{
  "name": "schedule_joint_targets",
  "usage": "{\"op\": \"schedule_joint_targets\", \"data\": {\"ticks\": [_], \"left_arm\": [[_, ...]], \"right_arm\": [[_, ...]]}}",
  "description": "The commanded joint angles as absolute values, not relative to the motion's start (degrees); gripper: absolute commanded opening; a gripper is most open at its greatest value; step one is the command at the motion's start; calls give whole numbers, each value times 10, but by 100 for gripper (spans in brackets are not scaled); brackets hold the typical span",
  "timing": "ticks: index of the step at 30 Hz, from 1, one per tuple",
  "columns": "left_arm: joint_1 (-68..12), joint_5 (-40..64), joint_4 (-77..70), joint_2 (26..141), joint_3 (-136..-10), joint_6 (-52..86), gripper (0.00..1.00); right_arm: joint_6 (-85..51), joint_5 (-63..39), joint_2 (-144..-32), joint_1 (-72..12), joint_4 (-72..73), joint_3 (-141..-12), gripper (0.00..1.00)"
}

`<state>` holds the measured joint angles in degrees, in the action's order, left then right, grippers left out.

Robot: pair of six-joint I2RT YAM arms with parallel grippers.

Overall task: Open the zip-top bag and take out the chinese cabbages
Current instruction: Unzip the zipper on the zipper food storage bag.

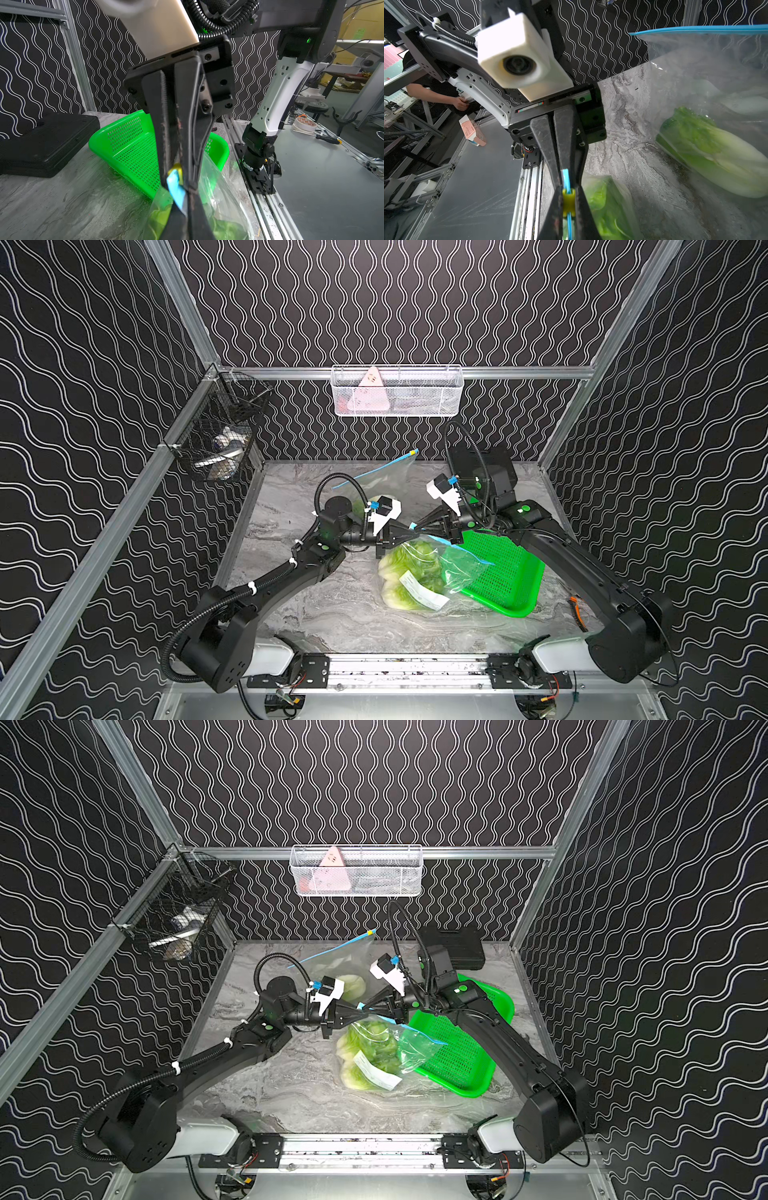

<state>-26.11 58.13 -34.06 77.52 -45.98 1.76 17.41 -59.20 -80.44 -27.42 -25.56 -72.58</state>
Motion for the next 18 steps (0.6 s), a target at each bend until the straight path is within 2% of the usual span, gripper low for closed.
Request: {"op": "schedule_joint_targets", "data": {"ticks": [1,18], "left_arm": [[-257,576,-391,774,-456,36,0],[-222,561,-502,773,-436,118,0]], "right_arm": [[191,-607,-808,-276,-277,-734,0],[223,-587,-789,-239,-308,-719,0]]}}
